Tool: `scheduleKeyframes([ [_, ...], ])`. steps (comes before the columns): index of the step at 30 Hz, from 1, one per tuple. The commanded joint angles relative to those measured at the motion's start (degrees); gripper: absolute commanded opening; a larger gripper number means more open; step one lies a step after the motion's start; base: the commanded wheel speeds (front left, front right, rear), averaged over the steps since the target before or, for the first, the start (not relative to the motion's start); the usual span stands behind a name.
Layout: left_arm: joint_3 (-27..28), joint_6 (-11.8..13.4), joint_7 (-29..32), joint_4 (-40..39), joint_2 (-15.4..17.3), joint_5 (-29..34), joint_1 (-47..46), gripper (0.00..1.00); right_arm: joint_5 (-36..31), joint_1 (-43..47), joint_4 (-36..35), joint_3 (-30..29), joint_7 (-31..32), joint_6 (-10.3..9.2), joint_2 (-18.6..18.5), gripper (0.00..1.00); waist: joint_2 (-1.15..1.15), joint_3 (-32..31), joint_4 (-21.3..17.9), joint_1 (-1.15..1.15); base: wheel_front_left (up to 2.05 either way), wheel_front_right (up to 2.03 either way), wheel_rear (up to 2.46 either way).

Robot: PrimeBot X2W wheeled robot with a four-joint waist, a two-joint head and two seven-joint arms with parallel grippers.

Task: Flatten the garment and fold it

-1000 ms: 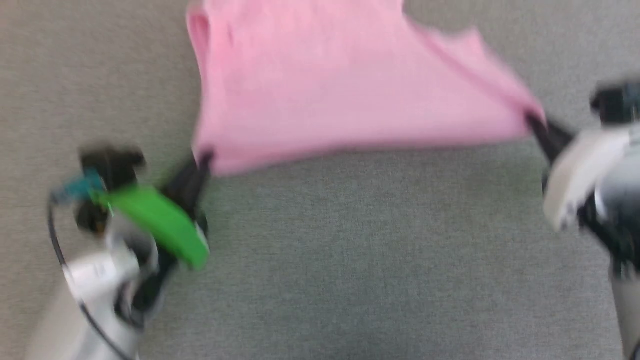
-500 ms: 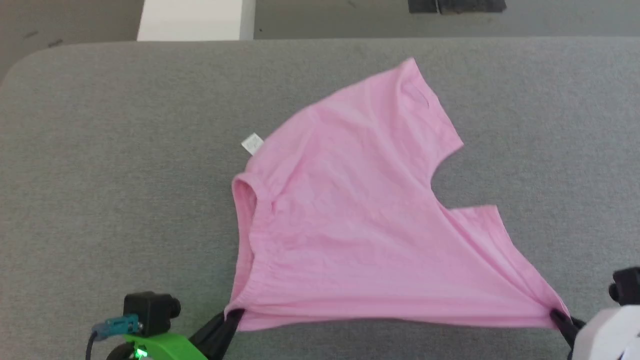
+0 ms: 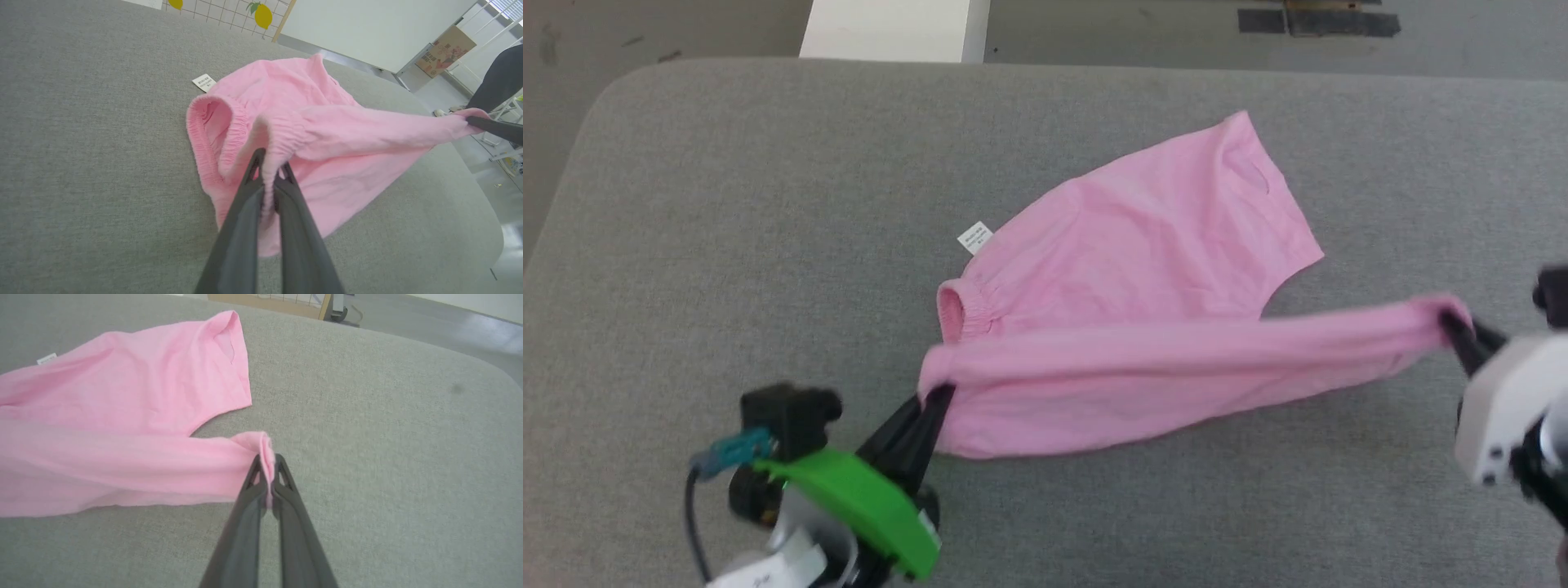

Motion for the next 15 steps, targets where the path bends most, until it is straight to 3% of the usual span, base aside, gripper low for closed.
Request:
scheduleKeyframes([
  [1, -0.3, -0.5, -0.6, 1.5, -0.9, 1.2, -3.0, 0.00, -0.5, -3.9, 1.9, 0.9, -0.7, -0.11, -1.1, 0.00, 0.00, 2.0, 1.5, 0.01, 0.00, 0.00, 0.00],
  [5, -1.1, -1.4, -2.1, 6.9, -4.2, 2.1, -10.1, 0.00, -1.2, -14.2, 8.6, 3.5, -2.5, -0.11, -4.1, 0.00, 0.00, 5.5, 3.2, 0.01, 0.00, 0.00, 0.00],
  [15, -0.7, 0.2, -7.5, 20.1, -10.4, 5.6, -23.3, 0.00, -3.7, -37.7, 26.6, 10.5, -7.5, -0.11, -8.5, 0.00, 0.00, 15.4, 7.6, 0.01, 0.00, 0.00, 0.00],
])
